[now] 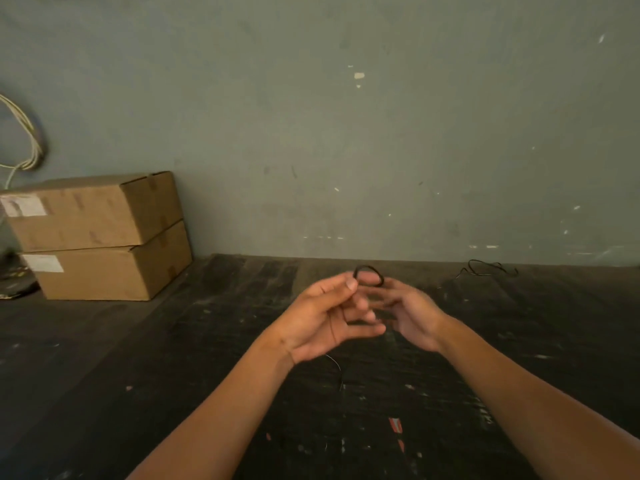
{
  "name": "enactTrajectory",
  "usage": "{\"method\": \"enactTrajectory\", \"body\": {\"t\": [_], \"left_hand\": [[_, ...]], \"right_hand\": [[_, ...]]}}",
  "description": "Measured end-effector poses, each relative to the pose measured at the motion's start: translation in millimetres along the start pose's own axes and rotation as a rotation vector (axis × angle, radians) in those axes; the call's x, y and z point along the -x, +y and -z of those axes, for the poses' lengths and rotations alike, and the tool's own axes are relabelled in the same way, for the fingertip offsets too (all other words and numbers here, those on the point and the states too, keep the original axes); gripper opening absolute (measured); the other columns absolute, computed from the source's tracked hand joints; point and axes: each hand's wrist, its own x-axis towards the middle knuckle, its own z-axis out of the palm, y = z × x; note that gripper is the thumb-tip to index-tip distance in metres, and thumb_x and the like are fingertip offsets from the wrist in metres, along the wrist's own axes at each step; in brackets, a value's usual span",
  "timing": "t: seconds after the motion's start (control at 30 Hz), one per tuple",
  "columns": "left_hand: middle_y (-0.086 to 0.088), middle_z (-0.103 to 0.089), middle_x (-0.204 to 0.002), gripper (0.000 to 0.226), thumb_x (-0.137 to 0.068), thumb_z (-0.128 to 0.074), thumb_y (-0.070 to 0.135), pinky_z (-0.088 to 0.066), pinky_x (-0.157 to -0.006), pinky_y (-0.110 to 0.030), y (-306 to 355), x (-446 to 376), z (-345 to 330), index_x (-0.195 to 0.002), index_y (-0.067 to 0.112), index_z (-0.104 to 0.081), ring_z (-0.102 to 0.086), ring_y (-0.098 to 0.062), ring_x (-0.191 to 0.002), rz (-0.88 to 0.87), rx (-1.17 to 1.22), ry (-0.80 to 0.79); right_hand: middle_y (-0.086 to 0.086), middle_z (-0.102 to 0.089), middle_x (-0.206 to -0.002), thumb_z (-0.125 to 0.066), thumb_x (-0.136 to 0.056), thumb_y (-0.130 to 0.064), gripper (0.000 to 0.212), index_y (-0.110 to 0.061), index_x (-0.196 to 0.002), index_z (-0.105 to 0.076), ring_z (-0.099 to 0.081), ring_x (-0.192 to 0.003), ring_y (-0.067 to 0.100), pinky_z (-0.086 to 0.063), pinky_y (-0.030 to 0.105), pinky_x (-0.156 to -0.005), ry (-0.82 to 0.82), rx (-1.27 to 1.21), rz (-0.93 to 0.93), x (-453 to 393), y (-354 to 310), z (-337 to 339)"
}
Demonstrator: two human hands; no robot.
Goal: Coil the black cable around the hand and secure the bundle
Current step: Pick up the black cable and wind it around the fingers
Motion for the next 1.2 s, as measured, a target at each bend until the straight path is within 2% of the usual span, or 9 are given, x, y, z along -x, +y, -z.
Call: {"method": "enactTrajectory", "body": {"t": [0.17, 0.27, 0.4, 0.57, 0.63, 0.73, 0.83, 1.07, 1.2], "left_hand": [[-0.016, -0.075, -0.105, 0.025, -0.098, -0.050, 0.025, -0.048, -0.091, -0.069, 25.4, -20.6, 6.8, -0.109, 0.018, -0.072, -0.070, -0.035, -0.104, -0.089, 0.019, 0.079], [-0.016, -0.064, -0.132, 0.026, -0.098, -0.051, 0.030, -0.043, -0.093, -0.073, 37.1, -32.0, 17.0, -0.114, 0.023, -0.070, -0.059, -0.039, -0.123, -0.067, -0.033, 0.129], [-0.009, -0.061, -0.137, 0.027, -0.100, -0.049, 0.034, -0.030, -0.101, -0.077, 33.0, -41.4, 38.7, -0.119, 0.032, -0.068, -0.054, -0.038, -0.128, -0.013, -0.089, 0.249], [-0.004, -0.054, -0.142, 0.029, -0.093, -0.054, 0.039, -0.010, -0.106, -0.080, 10.9, -38.4, 65.7, -0.117, 0.039, -0.070, -0.029, -0.044, -0.142, 0.081, -0.150, 0.340], [-0.004, -0.050, -0.146, 0.032, -0.089, -0.057, 0.041, -0.013, -0.107, -0.077, 2.7, -31.9, 72.3, -0.118, 0.040, -0.070, -0.027, -0.043, -0.143, 0.135, -0.182, 0.342], [-0.003, -0.060, -0.137, 0.034, -0.086, -0.056, 0.041, -0.037, -0.099, -0.061, -9.8, -22.9, 78.2, -0.117, 0.040, -0.070, -0.054, -0.029, -0.124, 0.190, -0.230, 0.312], [0.007, -0.072, -0.119, 0.035, -0.086, -0.053, 0.043, -0.035, -0.088, -0.051, -16.5, -17.0, 74.9, -0.115, 0.041, -0.071, -0.054, -0.025, -0.122, 0.231, -0.254, 0.271], [-0.003, -0.055, -0.145, 0.038, -0.092, -0.051, 0.036, -0.043, -0.085, -0.046, -17.9, -12.2, 60.8, -0.126, 0.032, -0.066, -0.043, -0.034, -0.138, 0.244, -0.120, 0.146], [-0.007, -0.051, -0.148, 0.038, -0.094, -0.050, 0.035, -0.046, -0.088, -0.048, -15.0, -11.3, 53.1, -0.128, 0.030, -0.065, -0.044, -0.034, -0.138, 0.236, -0.070, 0.090]], "right_hand": [[-0.008, -0.070, -0.097, -0.055, -0.095, -0.035, 0.016, -0.028, -0.103, -0.067, -0.062, -0.091, 0.012, -0.047, 0.032, -0.075, 0.008, 0.478, 0.028, 5.1, 25.7, -23.5], [-0.010, -0.063, -0.110, -0.043, -0.099, -0.042, 0.023, -0.033, -0.095, -0.064, -0.055, -0.104, 0.006, -0.045, 0.032, -0.086, -0.095, 0.696, 0.003, 11.3, 35.4, -37.4], [-0.001, -0.072, -0.087, -0.034, -0.102, -0.036, 0.031, -0.021, -0.098, -0.060, -0.067, -0.092, 0.016, -0.046, 0.039, -0.097, -0.313, 0.746, -0.060, 28.0, 31.0, -58.0], [-0.003, -0.055, -0.070, -0.040, -0.101, -0.031, 0.022, -0.021, -0.102, -0.060, -0.057, -0.065, 0.012, -0.054, 0.035, -0.073, -0.466, 0.935, -0.040, 47.3, 4.8, -75.7], [-0.003, -0.055, -0.076, -0.043, -0.101, -0.031, 0.022, -0.022, -0.102, -0.063, -0.055, -0.066, 0.012, -0.055, 0.031, -0.067, -0.453, 1.046, 0.015, 50.2, -17.8, -75.0], [-0.011, -0.062, -0.080, -0.049, -0.099, -0.027, 0.022, -0.017, -0.102, -0.069, -0.053, -0.063, 0.001, -0.045, 0.018, -0.062, -0.352, 1.185, 0.207, 44.0, -53.2, -67.3], [-0.018, -0.059, -0.076, -0.053, -0.098, -0.026, 0.019, -0.017, -0.099, -0.070, -0.051, -0.063, -0.004, -0.038, 0.008, -0.055, -0.216, 1.245, 0.295, 30.7, -82.1, -54.7], [-0.006, -0.068, -0.090, -0.062, -0.093, -0.026, 0.014, -0.018, -0.096, -0.073, -0.061, -0.086, 0.010, -0.043, 0.025, -0.073, -0.031, 1.264, 0.423, 1.3, -112.6, -33.3], [-0.004, -0.070, -0.088, -0.063, -0.091, -0.030, 0.009, -0.024, -0.091, -0.071, -0.062, -0.082, 0.012, -0.043, 0.026, -0.067, 0.011, 1.246, 0.454, -8.3, -104.9, -26.8]]}}
